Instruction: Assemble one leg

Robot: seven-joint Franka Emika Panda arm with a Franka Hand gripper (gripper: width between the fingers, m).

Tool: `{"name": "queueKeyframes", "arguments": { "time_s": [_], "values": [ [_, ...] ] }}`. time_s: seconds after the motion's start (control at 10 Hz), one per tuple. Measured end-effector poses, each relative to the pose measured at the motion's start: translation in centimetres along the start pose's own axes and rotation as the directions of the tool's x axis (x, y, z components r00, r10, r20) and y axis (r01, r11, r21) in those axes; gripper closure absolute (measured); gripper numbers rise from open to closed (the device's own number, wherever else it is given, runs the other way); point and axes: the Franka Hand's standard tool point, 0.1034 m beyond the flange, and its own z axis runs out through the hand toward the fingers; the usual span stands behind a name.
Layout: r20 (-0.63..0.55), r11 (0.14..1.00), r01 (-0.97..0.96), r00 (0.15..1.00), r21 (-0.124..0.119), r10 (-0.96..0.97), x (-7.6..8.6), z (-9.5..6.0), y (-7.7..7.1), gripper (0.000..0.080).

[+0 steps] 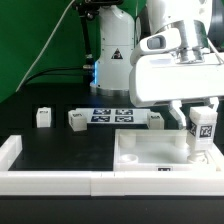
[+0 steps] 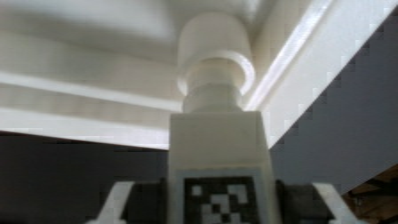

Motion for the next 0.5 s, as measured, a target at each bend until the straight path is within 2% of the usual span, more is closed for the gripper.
{"name": "queueKeyframes", "arguments": {
  "time_s": [0.5],
  "values": [
    [0.024,1.000,-0.001,1.000,0.005,0.001,-1.4,0.8,-0.3,0.0509]
  ]
}}
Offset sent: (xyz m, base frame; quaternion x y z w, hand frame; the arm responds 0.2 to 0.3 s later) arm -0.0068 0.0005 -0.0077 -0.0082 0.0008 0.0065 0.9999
